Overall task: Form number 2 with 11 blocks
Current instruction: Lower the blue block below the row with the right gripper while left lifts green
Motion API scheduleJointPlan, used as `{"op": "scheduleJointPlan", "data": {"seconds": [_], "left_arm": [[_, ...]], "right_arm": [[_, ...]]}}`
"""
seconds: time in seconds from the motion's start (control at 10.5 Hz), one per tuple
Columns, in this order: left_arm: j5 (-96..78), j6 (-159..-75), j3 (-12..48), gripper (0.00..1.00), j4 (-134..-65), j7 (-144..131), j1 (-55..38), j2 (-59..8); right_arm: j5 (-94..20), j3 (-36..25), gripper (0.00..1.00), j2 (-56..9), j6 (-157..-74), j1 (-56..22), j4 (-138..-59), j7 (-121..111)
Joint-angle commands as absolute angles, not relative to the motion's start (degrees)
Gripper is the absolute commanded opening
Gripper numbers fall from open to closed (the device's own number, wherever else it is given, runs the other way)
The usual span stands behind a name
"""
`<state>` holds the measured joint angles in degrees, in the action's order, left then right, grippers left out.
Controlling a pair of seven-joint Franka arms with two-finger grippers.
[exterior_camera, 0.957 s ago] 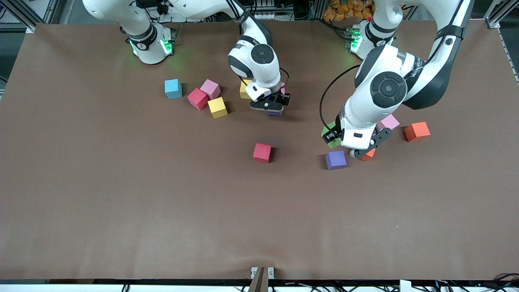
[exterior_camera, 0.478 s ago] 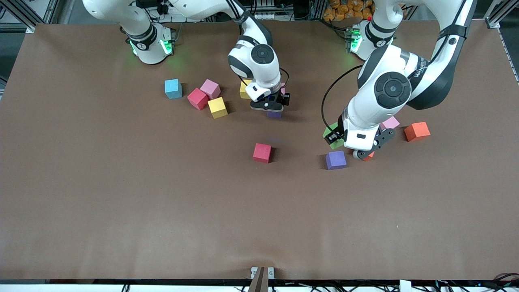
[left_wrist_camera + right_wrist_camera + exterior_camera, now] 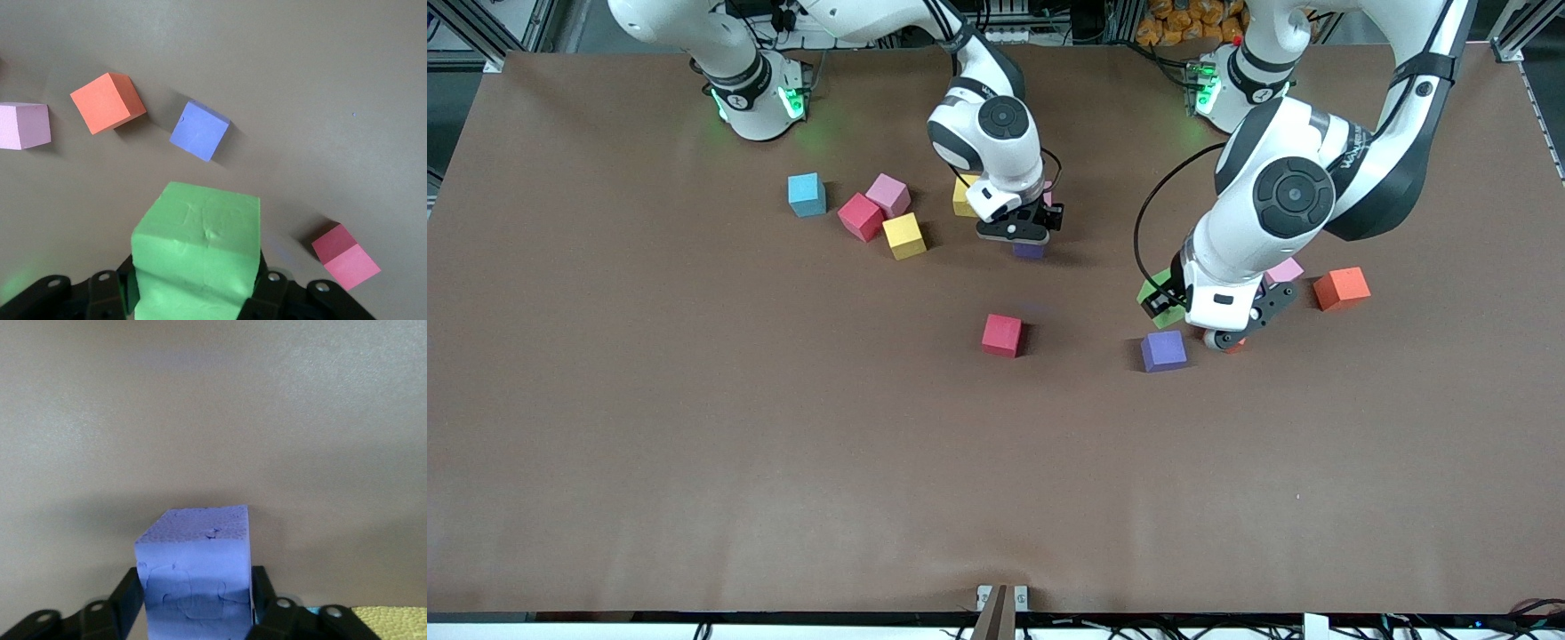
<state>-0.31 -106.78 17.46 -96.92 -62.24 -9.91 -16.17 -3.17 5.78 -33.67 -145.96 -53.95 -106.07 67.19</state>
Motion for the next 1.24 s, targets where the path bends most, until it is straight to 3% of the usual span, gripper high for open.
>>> {"op": "scheduleJointPlan", "data": {"seconds": [0.0, 0.67, 1.15], "left_arm": [[1.84, -104.77, 17.75, 0.46, -96.06, -61.44, -9.67, -16.17], [2.72, -104.33, 18.19, 0.46, -96.15, -58.11, -10.72, -16.70], [6.67, -104.50, 18.81, 0.44, -95.98, -50.82, -13.88, -19.06]], "right_arm": [[-2.64, 4.84, 1.00, -32.79, -145.11, -54.84, -104.85, 68.56], [-2.72, 4.92, 1.00, -17.34, -129.47, -52.22, -106.95, 63.75], [-2.81, 5.01, 1.00, -2.22, -129.37, -41.69, -120.73, 43.65]]}}
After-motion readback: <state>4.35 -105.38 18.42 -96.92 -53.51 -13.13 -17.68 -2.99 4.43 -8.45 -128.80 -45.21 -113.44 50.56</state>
